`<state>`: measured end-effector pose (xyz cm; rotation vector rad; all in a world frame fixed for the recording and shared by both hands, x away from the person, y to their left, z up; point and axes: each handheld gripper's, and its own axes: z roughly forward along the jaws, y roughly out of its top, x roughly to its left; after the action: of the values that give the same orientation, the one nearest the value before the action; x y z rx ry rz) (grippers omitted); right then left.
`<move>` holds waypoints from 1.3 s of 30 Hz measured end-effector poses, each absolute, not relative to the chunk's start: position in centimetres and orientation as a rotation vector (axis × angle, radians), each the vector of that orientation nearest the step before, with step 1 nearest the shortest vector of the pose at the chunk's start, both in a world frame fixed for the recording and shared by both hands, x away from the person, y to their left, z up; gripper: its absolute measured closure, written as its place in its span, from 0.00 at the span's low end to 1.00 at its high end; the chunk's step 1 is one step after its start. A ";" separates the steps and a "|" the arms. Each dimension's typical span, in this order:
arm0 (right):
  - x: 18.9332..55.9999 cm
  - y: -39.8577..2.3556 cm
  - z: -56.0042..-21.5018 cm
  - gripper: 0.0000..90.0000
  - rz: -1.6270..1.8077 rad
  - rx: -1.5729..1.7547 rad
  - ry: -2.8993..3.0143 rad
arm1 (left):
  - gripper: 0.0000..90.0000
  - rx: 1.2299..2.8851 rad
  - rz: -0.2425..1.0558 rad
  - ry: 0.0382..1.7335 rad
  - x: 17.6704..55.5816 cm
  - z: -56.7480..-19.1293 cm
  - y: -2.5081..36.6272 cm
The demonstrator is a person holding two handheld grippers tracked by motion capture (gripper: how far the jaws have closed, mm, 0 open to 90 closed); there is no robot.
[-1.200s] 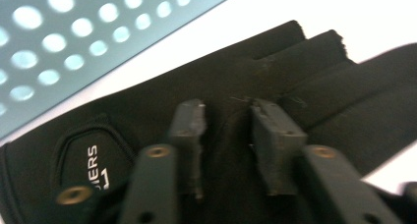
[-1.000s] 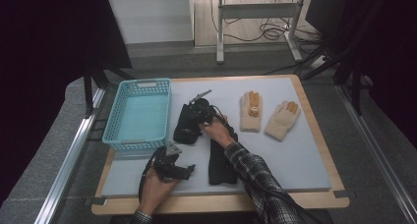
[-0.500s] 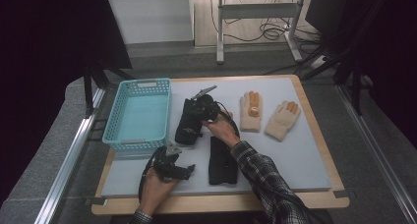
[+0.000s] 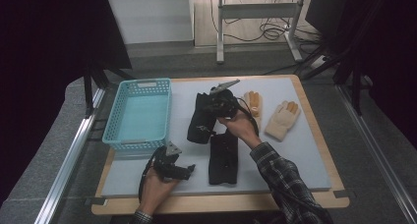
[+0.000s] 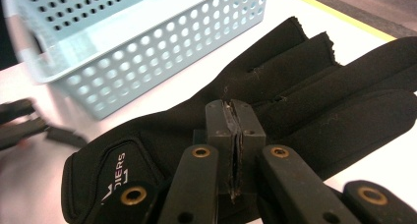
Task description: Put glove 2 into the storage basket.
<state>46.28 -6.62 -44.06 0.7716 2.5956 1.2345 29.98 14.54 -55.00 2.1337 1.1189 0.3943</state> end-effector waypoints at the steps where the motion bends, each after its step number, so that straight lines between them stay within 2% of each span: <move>1: 45.9 -7.2 -43.7 0.97 1.239 0.763 2.600 | 0.04 2.134 0.394 1.119 30.0 -55.0 14.5; 10: 41.4 -11.6 -42.5 0.97 1.253 0.697 2.664 | 0.04 2.131 0.395 1.121 30.0 -55.0 14.5; 18: 38.2 -13.9 -43.0 0.97 1.219 0.643 2.720 | 0.04 2.116 0.395 1.128 30.0 -55.0 14.4; 30: 38.4 -13.3 -48.0 0.96 1.089 0.633 2.820 | 0.04 2.121 0.393 1.126 30.0 -55.0 14.5; 33: 38.7 -13.2 -49.4 0.90 1.068 0.683 2.840 | 0.04 2.121 0.394 1.126 30.0 -55.0 14.5; 34: 38.6 -13.2 -49.5 0.76 1.078 0.685 2.828 | 0.04 2.121 0.393 1.127 30.0 -55.0 14.5; 35: 38.6 -13.2 -49.5 0.76 1.078 0.685 2.828 | 0.04 2.121 0.393 1.127 30.0 -55.0 14.5; 39: 38.4 -13.8 -48.4 0.60 1.118 0.676 2.755 | 0.04 2.122 0.393 1.126 30.0 -55.0 14.5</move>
<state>38.37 -13.75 -48.41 0.6763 2.7548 1.1182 29.96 14.46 -55.02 2.1220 1.1262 0.3931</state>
